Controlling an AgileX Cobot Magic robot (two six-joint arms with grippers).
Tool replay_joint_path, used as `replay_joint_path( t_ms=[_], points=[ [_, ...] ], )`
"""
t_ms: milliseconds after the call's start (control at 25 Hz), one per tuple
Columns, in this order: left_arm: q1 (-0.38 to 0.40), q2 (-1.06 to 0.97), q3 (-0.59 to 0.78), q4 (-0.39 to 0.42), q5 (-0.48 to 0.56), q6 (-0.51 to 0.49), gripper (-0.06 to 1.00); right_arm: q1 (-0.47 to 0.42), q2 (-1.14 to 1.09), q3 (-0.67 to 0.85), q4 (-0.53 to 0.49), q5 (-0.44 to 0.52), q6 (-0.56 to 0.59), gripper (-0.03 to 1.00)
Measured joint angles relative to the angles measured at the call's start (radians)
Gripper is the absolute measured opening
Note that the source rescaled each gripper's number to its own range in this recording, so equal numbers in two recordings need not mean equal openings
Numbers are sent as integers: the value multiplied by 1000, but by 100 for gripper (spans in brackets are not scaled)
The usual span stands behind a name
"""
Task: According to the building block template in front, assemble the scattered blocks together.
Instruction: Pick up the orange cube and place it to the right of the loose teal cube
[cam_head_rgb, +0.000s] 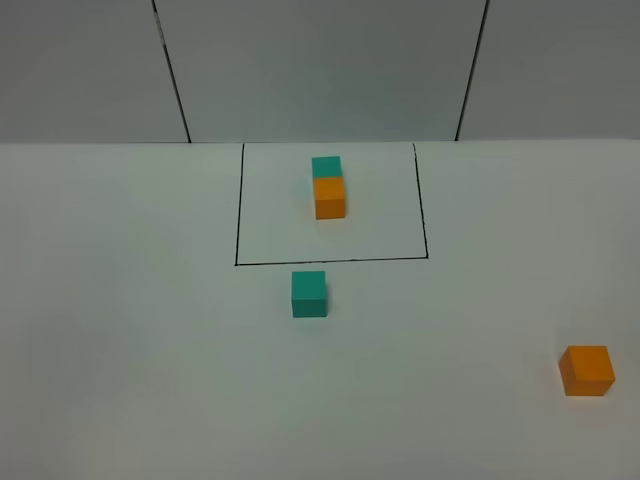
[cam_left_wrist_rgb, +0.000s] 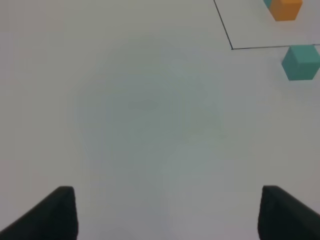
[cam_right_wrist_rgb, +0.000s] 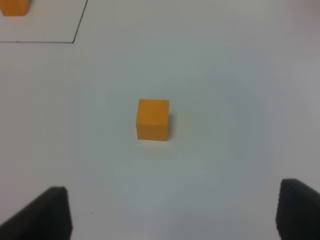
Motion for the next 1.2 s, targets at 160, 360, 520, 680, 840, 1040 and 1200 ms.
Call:
replay_joint_path(
  t_ms=[160, 360, 520, 680, 840, 1040, 1200],
  points=[
    [0, 0, 0, 0, 0, 0, 66, 0, 0, 0, 0, 0, 0, 69],
    [0, 0, 0, 0, 0, -1, 66, 0, 0, 0, 7, 0, 2, 69],
    [0, 0, 0, 0, 0, -1, 66, 0, 53, -11, 20, 16, 89, 72],
    [0, 0, 0, 0, 0, -1, 66, 0, 267, -42, 85, 31, 127, 80],
    [0, 0, 0, 0, 0, -1, 66, 0, 552, -74, 152, -67, 71, 82],
    [0, 0, 0, 0, 0, -1, 66, 0, 934, -153, 213, -219, -47, 83],
    [0, 0, 0, 0, 0, -1, 66, 0, 1225, -238, 228, -282, -120, 83]
  ],
)
